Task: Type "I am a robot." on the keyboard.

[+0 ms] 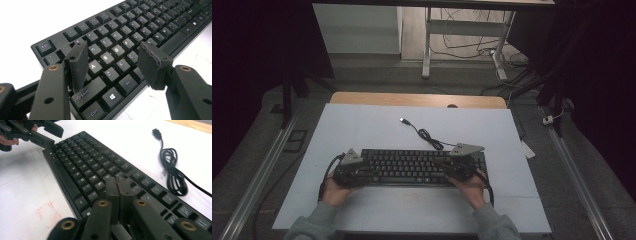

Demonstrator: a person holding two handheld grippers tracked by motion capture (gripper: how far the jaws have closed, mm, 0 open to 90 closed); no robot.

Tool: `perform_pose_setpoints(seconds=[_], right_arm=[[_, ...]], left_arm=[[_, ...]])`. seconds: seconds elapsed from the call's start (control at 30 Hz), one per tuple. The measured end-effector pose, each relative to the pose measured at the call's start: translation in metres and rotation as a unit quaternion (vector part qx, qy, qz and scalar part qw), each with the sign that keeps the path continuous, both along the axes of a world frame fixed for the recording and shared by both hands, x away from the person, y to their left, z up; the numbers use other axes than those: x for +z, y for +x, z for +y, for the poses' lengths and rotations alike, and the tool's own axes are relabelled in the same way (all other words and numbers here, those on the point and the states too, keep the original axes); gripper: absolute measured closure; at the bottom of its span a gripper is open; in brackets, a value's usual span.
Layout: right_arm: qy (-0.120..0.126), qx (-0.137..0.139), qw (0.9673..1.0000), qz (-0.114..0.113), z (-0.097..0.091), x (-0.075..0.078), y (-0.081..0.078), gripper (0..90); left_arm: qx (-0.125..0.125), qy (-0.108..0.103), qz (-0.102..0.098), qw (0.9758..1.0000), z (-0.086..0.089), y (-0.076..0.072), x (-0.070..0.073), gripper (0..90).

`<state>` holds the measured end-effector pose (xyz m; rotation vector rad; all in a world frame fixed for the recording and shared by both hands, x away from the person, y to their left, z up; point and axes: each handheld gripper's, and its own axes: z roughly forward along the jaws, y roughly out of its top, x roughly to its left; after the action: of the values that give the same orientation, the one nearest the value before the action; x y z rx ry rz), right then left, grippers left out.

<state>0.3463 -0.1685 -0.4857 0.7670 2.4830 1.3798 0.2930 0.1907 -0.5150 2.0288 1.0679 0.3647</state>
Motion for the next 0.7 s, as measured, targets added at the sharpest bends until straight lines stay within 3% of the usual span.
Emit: perform_pose_setpoints(seconds=[0.13, 0.7], right_arm=[[-0.005, 0.003, 1.0000, 0.001, 0.009, 0.000, 0.002, 89.5], [-0.069, 0.016, 0.9974, 0.014, 0.057, -0.019, 0.026, 89.4]], left_arm=[[0.000, 0.000, 0.000, 1.0000, -0.001, 0.000, 0.000, 41.0], [-0.003, 0.003, 0.003, 1.0000, -0.002, -0.001, -0.001, 40.5]])
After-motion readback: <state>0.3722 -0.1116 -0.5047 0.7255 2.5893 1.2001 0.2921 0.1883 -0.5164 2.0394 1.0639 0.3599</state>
